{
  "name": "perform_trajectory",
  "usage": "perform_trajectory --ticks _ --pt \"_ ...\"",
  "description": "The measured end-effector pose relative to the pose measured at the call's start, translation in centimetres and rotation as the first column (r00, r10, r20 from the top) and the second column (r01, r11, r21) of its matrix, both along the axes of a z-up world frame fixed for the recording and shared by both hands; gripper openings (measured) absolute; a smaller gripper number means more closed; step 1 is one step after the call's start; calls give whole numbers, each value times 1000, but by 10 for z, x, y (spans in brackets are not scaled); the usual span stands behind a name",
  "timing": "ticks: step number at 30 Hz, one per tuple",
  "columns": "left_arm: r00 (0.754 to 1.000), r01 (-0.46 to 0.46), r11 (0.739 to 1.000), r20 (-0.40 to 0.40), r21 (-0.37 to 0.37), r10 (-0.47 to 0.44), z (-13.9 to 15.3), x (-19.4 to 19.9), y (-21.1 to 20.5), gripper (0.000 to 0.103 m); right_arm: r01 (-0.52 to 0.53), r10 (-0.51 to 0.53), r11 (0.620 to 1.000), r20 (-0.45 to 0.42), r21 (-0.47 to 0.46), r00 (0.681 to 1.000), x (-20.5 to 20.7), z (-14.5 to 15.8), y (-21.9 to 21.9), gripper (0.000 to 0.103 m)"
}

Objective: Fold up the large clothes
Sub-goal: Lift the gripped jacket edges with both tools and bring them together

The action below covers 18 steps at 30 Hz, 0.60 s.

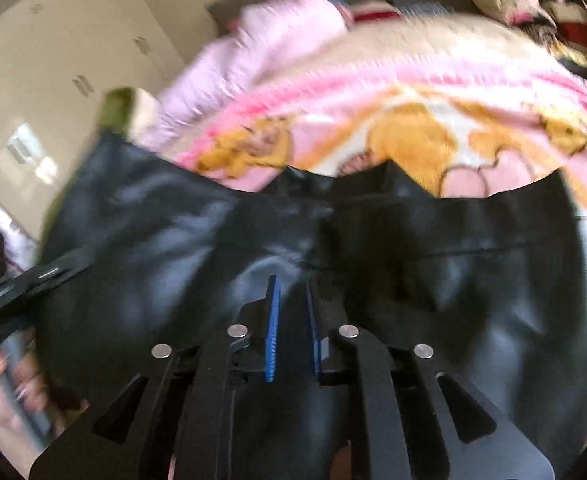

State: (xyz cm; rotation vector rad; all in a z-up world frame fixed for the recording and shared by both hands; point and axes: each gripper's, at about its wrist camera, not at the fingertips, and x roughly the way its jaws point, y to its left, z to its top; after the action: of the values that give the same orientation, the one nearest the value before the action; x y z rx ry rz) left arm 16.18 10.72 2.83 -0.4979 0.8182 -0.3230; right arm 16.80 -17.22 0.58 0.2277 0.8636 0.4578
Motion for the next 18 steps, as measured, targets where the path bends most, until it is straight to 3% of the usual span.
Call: perform_trajectory --ticks 4,8,10,14,18 --pt "1000 -4 1000 5 9 4 3 -1 -5 19 -60 59 997 -19 -42 998 -45 -9 5 16" --pt "1000 -9 999 8 32 8 6 -2 -11 17 -60 45 991 -120 -123 992 -62 -53 12 17" --pt "1000 -6 999 2 35 6 6 -2 -13 16 -42 28 993 -129 -107 991 -62 -70 10 17" --pt "1000 -15 998 7 62 15 10 -4 -20 16 -40 37 999 -135 -22 990 -63 -57 -3 19" --pt "1000 8 996 21 86 -10 19 -7 -33 16 -3 3 1000 -52 3 999 -71 -28 -24 38"
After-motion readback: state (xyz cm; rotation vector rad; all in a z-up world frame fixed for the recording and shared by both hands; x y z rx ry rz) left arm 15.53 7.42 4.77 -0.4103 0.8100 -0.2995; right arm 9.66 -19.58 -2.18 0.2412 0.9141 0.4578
